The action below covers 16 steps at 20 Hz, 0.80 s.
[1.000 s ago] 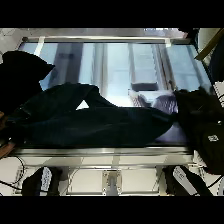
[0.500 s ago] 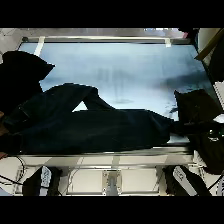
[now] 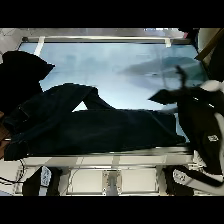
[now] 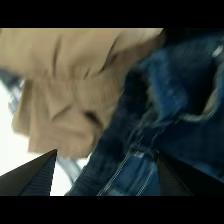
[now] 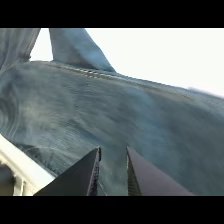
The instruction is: Fold the clothes and pants, and hang the long-sleeved shirts on hangers.
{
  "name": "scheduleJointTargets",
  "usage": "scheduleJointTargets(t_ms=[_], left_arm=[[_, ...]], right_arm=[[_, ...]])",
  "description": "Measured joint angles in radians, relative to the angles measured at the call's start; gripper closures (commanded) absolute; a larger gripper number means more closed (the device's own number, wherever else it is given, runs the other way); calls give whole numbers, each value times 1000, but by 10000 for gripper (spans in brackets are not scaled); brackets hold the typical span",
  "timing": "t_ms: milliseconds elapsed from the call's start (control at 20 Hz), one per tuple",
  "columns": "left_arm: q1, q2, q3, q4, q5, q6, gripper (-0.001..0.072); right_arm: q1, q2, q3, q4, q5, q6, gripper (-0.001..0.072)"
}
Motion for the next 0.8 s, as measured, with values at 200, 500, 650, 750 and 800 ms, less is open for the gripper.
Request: scheduleJointTargets(t_ms=[200,500,650,750,800], left_arm=[[0,-26,15,-23,29,-2,6],[0,-36,20,-40,43,-2,7],[0,-37,20,-43,45,-2,6],[0,-37,20,-45,45,-2,6],[0,-37,20,-45,45,-2,6]], right_arm=[[233,-382,283,-5,-33,5,322],[446,-772,790,-270,6,123,324],[482,-850,901,-348,85,155,324],[498,-875,929,-364,127,162,324],[503,-883,938,-364,137,163,324]])
